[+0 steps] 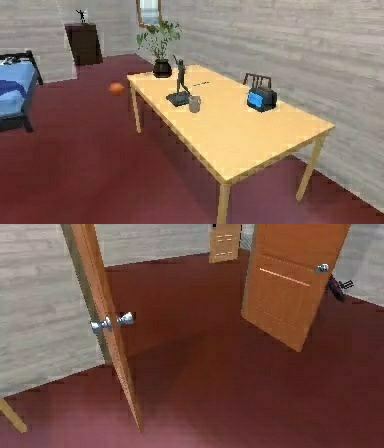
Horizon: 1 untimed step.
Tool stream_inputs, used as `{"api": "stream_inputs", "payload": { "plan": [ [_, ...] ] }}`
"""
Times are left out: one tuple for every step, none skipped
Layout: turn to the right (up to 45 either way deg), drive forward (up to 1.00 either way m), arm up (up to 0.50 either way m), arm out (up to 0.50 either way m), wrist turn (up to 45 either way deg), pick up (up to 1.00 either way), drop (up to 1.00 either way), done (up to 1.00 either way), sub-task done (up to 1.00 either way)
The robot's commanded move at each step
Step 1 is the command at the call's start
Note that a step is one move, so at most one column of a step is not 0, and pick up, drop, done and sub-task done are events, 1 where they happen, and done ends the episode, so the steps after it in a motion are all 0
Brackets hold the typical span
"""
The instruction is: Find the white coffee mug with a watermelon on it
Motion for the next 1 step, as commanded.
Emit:
{"api": "stream_inputs", "payload": {
  "plan": [
    [-45.0,0.00,0.00,0.00,0.0,0.00,0.00,0.00,0.00]
  ]
}}
